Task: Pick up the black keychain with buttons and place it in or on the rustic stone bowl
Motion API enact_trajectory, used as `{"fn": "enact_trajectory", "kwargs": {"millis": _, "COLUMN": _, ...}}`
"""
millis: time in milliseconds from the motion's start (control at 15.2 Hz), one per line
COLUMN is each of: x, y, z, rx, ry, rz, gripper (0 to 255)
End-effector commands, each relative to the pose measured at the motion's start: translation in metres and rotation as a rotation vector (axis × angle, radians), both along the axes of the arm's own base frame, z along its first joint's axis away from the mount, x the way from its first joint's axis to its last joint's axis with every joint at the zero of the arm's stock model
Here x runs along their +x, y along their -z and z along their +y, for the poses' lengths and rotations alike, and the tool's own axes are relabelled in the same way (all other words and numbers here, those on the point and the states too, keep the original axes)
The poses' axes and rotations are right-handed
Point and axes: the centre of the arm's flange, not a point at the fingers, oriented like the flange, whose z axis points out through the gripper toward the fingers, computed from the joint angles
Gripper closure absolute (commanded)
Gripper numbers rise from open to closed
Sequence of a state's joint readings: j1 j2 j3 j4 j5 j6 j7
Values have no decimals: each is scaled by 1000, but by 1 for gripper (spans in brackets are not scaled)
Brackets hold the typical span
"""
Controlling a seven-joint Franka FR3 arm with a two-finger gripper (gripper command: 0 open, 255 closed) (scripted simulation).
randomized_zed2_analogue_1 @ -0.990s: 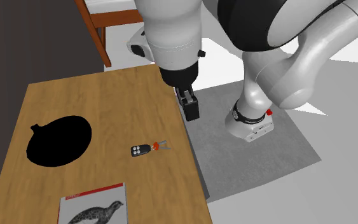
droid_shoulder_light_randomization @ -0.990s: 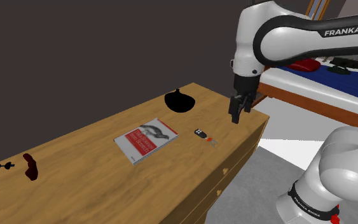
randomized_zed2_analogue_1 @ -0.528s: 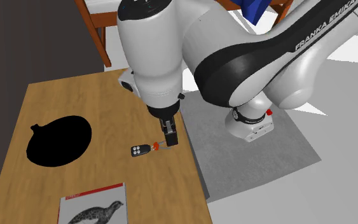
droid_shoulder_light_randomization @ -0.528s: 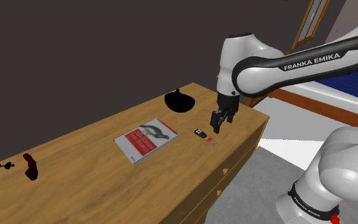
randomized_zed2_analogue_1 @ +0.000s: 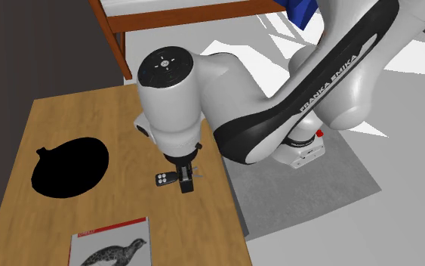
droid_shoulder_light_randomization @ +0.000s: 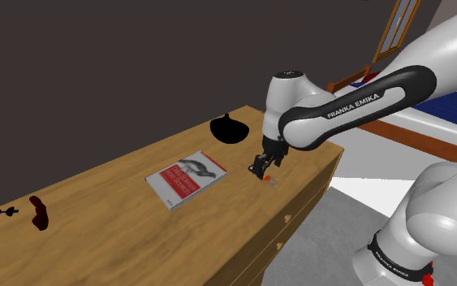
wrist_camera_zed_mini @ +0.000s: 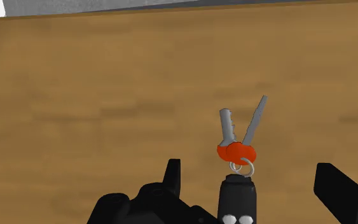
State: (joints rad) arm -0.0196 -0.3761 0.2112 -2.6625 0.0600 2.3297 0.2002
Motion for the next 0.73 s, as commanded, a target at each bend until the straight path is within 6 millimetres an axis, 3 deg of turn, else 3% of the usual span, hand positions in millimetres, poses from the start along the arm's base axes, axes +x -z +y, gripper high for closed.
{"fn": "enact_trajectory", "kwargs": {"millis": 0, "x": 0, "y": 10, "z": -1, "rx": 0, "ry": 1, "rz": -2, "gripper": 0}}
{"fn": "enact_trajectory", "kwargs": {"millis": 198, "x": 1, "y": 29, "z": -1, "rx": 0, "ry": 1, "rz": -2, "gripper": 0}}
{"fn": "enact_trajectory", "kwargs": {"millis": 660, "x": 1, "y": 29, "z": -1, "rx": 0, "ry": 1, "rz": -2, "gripper": 0}}
